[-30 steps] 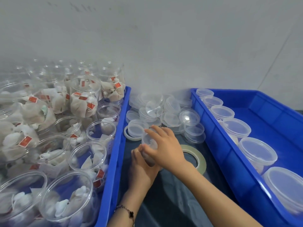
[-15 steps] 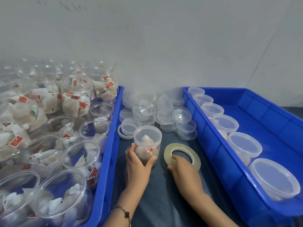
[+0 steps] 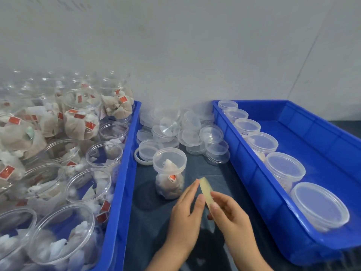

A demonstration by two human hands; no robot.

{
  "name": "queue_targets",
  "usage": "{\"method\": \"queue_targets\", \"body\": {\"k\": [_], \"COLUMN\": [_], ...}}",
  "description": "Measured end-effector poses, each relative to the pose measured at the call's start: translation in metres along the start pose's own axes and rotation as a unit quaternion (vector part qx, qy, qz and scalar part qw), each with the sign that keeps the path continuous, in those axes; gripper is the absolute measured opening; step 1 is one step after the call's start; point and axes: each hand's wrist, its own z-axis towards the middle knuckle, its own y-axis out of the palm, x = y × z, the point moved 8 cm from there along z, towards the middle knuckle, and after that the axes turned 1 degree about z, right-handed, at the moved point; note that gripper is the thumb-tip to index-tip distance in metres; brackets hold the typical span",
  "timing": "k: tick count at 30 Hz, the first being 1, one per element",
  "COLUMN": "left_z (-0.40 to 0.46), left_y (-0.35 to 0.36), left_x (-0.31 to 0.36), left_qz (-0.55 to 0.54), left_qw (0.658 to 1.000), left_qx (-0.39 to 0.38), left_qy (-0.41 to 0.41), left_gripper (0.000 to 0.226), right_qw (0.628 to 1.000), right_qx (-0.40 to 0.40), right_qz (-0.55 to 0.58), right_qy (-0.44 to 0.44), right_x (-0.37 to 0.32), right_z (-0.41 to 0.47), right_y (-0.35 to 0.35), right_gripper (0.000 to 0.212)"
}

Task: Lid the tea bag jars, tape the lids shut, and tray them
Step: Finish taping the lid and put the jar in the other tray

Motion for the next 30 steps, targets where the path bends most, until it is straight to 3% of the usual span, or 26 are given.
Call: {"method": "queue_targets", "body": {"k": [2,7,12,15,18,22,24,26,30], "left_z": [0.001,0.003,-0.016,-0.020,-0.019,-0.017,-0.017,-0.017,-0.017], "left_y": [-0.002,-0.011,-0.015,-0.018,-0.025,-0.034,-0.032,-0.033,-0.030], "left_x": [0.001,0.013,0.025,0.021,0.014,-0.005,-0.007,-0.007,-0.001], "left_qz": [-0.021,0.080,0.181,0.085,0.049,-0.106,-0.152,-0.189,-0.283], "left_qw": [1.000,0.996,0.983,0.995,0.990,0.962,0.947,0.935,0.901], "left_qx": [-0.005,-0.010,0.007,0.039,0.069,0.093,0.066,0.065,0.045], "left_qy": [-0.015,0.031,0.032,-0.040,-0.110,-0.233,-0.275,-0.294,-0.324], "left_gripper": [0.045,0.038,0.059,0.065,0.048,0.018,0.021,0.022,0.025], "right_qw": [1.000,0.999,0.999,0.998,0.990,0.925,0.892,0.872,0.895], "right_qx": [-0.019,-0.031,-0.029,-0.050,-0.105,-0.133,-0.122,-0.109,-0.149], "right_qz": [0.004,-0.025,-0.019,-0.032,-0.080,-0.327,-0.387,-0.410,-0.359], "right_qy": [0.023,0.033,0.007,-0.006,-0.041,-0.140,-0.200,-0.246,-0.220], "right_x": [0.004,0.009,0.004,0.001,-0.003,-0.013,-0.023,-0.032,-0.036], "right_z": [-0.003,-0.009,-0.009,-0.010,-0.017,-0.029,-0.034,-0.036,-0.030], "right_y": [0.001,0.003,0.003,0.008,0.018,0.023,0.024,0.020,0.010], "right_gripper": [0.026,0.037,0.038,0.035,0.034,0.043,0.046,0.051,0.033]}}
